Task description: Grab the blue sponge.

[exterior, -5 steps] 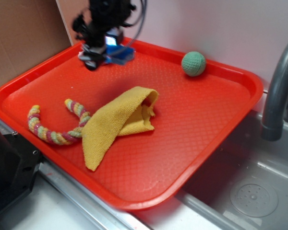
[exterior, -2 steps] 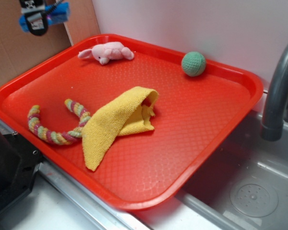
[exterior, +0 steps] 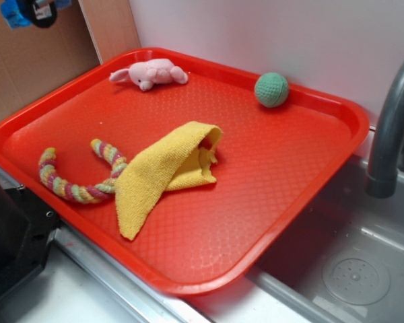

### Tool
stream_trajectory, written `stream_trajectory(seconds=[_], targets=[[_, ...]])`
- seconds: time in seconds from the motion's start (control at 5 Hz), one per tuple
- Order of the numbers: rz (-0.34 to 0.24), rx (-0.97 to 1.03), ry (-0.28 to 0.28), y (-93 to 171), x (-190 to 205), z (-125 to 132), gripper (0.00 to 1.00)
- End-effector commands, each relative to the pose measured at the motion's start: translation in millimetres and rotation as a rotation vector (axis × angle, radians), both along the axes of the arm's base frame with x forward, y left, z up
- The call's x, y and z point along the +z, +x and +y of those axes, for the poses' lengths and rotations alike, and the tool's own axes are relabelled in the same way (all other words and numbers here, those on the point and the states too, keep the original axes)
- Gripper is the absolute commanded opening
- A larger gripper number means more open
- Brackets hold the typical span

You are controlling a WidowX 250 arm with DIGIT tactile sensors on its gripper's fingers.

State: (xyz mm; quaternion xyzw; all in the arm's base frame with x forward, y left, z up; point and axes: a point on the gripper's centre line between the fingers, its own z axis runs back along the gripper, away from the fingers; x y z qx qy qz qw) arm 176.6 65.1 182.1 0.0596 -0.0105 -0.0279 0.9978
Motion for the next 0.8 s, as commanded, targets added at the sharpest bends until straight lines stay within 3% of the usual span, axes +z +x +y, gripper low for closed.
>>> stream_trajectory(seconds=[0.0,0.4,0.6], targets=[[-0.085,0.04,0.001,17,21,-14,0.0],[-0.098,0.0,-0.012,19,15,-13,0.0],[-0.062,0.04,0.008,22,10,-12,0.0]])
